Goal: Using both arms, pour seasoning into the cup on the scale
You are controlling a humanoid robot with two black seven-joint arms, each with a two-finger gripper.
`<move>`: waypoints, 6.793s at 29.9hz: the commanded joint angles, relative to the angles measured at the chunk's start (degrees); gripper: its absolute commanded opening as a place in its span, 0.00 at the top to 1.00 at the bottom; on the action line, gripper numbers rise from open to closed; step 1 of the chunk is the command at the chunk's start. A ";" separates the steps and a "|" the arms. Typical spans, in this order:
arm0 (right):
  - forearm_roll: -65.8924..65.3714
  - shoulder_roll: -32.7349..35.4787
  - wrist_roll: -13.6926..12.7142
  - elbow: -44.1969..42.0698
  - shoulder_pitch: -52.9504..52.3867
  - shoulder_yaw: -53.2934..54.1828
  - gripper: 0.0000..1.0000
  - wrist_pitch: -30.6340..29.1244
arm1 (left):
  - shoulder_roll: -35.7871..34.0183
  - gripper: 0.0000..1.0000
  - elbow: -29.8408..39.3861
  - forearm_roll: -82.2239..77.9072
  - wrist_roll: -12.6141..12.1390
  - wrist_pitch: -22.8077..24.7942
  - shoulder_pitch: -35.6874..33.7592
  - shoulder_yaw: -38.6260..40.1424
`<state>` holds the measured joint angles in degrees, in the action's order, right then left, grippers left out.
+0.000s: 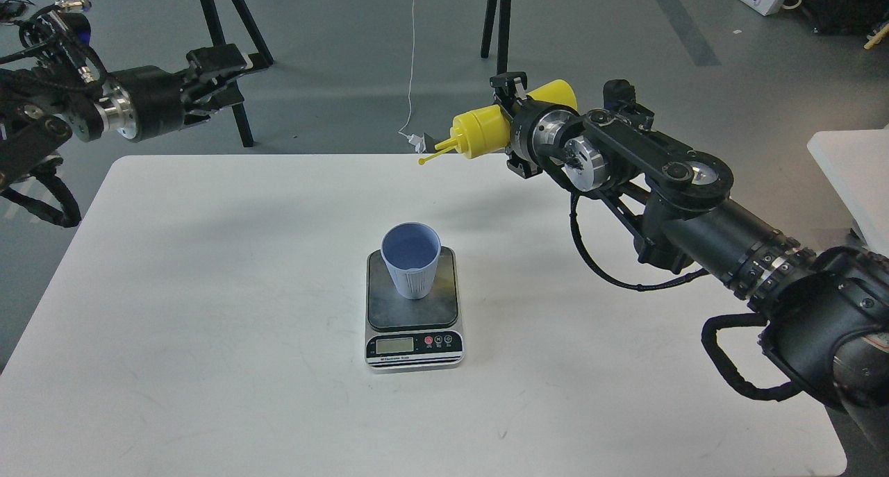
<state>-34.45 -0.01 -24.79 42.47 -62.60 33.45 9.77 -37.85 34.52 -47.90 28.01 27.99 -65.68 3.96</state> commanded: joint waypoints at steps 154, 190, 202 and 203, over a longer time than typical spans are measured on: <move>47.63 5.20 -3.21 4.64 51.44 47.85 0.31 -37.77 | 1.81 0.11 -1.39 1.05 -0.01 0.01 6.18 0.08; 50.44 15.74 -3.21 19.84 73.76 50.75 0.06 -37.77 | 1.55 0.11 -1.39 2.81 -0.01 0.01 6.18 0.17; 50.44 28.29 -3.21 23.73 58.42 51.82 0.05 -37.77 | -1.26 0.11 -1.21 20.19 -0.01 0.01 8.55 0.17; 50.44 29.18 -3.21 20.84 55.08 49.98 0.04 -37.77 | -1.44 0.11 -1.21 22.22 -0.01 0.01 9.08 0.26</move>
<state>16.20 25.38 -28.00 68.34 2.00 86.84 -28.00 -38.76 33.28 -31.93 28.01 27.98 -57.96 4.17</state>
